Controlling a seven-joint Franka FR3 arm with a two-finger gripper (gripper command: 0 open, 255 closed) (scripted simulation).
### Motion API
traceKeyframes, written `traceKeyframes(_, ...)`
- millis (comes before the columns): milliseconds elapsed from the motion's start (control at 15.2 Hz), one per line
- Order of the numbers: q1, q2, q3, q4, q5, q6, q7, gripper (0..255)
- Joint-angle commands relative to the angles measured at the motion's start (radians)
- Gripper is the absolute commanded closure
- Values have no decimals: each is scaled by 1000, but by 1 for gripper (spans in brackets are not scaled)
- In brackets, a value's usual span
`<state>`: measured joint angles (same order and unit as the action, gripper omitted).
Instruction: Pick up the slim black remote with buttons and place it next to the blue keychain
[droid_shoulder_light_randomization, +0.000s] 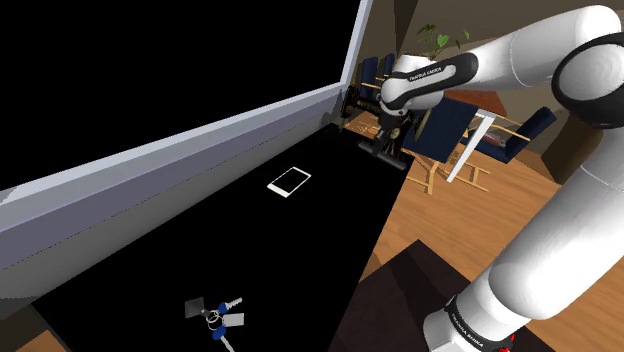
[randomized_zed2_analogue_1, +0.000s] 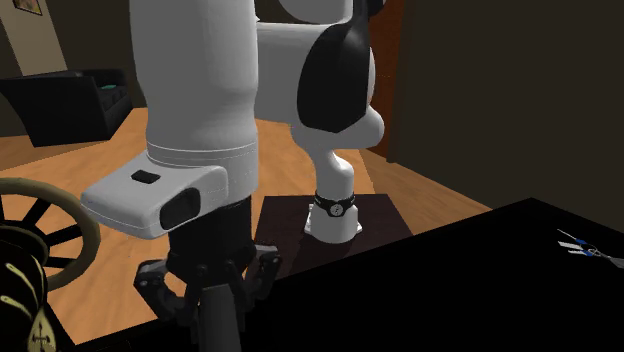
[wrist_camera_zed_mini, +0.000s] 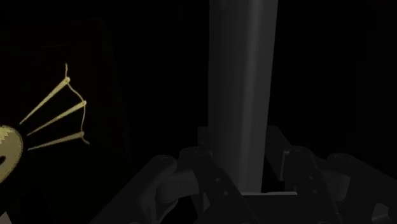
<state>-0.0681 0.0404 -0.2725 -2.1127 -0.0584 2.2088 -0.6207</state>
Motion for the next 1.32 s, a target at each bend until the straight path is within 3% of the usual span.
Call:
traceKeyframes(0,24,-32,20,-35,-14,1,53,255)
traceKeyframes(660,140,-127,150,-141,-44,-4,317,255)
traceKeyframes(1254,246,-129,277,-139,-38,-26,544,255)
